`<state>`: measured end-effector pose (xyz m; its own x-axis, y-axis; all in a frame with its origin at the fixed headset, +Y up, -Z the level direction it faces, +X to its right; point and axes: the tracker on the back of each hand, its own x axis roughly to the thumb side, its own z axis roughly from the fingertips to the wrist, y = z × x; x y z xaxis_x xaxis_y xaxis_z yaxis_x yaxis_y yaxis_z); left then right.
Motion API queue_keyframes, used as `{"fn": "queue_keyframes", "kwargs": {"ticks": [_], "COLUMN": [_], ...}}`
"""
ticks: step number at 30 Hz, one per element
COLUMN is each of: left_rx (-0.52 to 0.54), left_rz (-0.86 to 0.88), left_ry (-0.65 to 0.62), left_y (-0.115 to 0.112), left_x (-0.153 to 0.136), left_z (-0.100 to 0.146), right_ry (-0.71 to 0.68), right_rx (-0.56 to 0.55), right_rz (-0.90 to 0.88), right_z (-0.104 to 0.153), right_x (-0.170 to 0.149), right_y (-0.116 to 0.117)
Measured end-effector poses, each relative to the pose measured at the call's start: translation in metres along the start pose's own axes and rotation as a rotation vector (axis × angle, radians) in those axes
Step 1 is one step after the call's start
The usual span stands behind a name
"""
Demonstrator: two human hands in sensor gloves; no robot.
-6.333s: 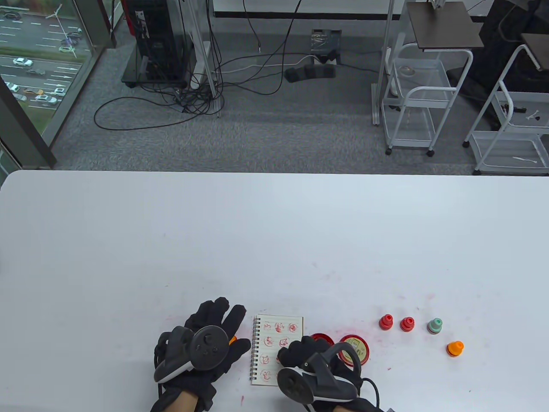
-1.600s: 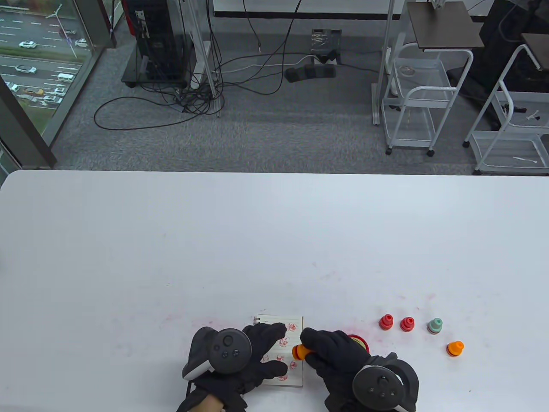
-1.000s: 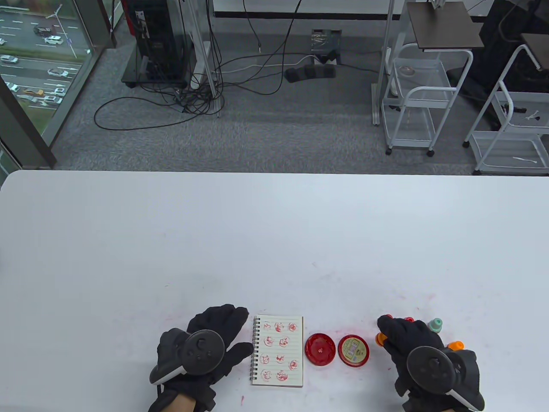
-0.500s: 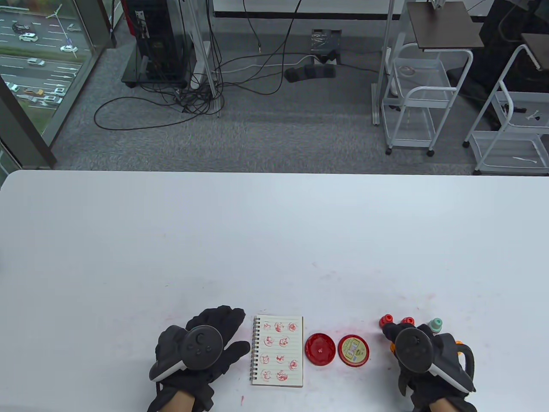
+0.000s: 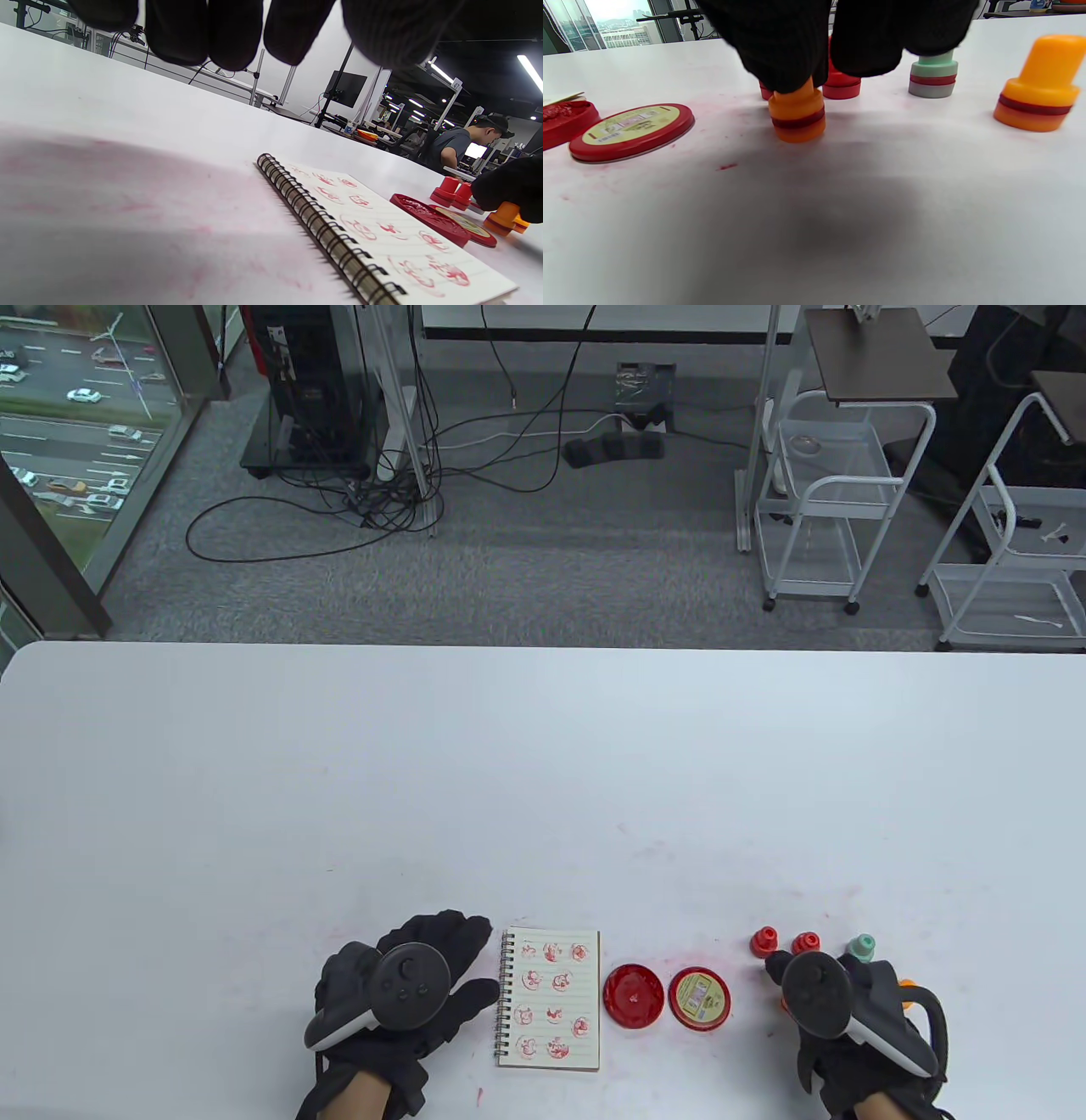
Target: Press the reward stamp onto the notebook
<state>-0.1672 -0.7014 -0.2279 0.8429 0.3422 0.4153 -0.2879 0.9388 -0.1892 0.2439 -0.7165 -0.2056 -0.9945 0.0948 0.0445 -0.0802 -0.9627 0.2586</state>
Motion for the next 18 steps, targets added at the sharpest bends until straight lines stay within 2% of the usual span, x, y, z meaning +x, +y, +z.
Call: {"fn": "queue_keyframes", "kwargs": {"ticks": [7,14,18], "left_rx": [0.001,0.035,0.043], "left_rz": [0.003,0.000,-0.141], "left_ry": [0.012,0.044,0.057], "left_y": [0.000,0.002,0.006], "left_x": [-0.001,-0.007,-0.006], "left_z": [0.001,0.002,0.004], "right_ry": [0.013,-0.022,-0.062], "right_rx": [-0.031,-0.135,-0.195], "right_rz": [-0.036,-0.057,-0.081], "right_z": [0.007,0.012,0.013], "right_x": [-0.005,-0.002,0.003], "right_y": [-0.010,-0.019,-0.022]}}
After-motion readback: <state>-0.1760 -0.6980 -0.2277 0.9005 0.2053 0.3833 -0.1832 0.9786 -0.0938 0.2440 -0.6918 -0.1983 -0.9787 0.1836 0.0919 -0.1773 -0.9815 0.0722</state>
